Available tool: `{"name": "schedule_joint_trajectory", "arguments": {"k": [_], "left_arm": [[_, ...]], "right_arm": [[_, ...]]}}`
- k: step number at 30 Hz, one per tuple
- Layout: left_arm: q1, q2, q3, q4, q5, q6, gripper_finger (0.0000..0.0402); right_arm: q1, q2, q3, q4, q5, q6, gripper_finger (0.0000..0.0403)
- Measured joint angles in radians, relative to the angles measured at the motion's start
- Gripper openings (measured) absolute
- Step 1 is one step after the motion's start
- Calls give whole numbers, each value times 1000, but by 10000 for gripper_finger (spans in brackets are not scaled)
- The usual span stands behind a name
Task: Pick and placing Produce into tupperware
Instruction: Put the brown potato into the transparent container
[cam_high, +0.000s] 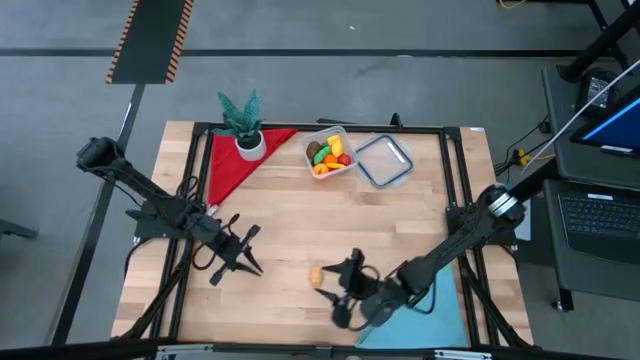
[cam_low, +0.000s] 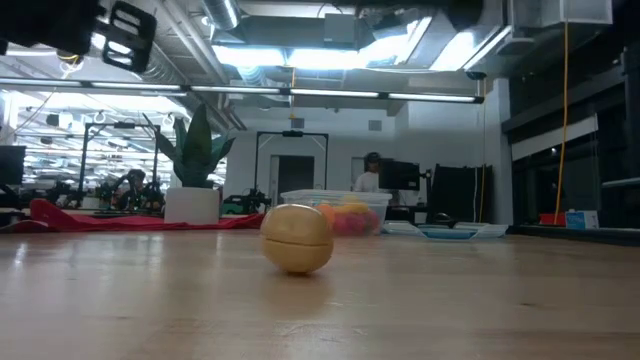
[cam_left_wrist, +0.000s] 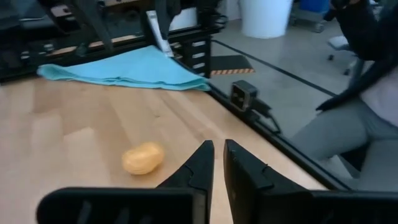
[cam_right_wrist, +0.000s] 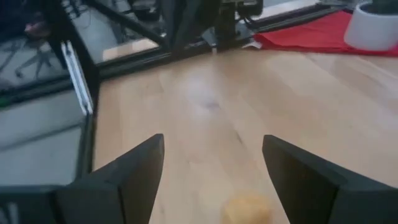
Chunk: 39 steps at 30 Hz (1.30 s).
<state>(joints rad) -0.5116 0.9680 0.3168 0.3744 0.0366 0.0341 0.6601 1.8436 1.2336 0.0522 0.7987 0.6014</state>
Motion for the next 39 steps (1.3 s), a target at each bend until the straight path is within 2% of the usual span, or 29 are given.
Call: {"name": "schedule_joint_trajectory", "arguments": {"k": [7, 10, 14, 18, 23, 27, 39], "left_arm": [[-78, 0, 0, 0, 0, 0, 46], [-101, 0, 0, -2, 0, 1, 53], [-126, 0, 0, -18, 0, 1, 61], [-145, 0, 0, -45, 0, 1, 68], [-150, 0, 0, -53, 0, 2, 78], [-150, 0, 0, -53, 0, 2, 84], [-150, 0, 0, -53, -1, 29, 96]], "right_arm": [[-8, 188, 358, -347, 50, 305, 274], [-20, 232, 470, -530, 70, 520, 274], [-41, 273, 567, -815, 25, 820, 274], [-73, 282, 589, -948, -56, 1022, 274], [-118, 283, 583, -953, -192, 1037, 274], [-136, 283, 582, -930, -302, 987, 274], [-141, 283, 581, -872, -322, 976, 274]]}}
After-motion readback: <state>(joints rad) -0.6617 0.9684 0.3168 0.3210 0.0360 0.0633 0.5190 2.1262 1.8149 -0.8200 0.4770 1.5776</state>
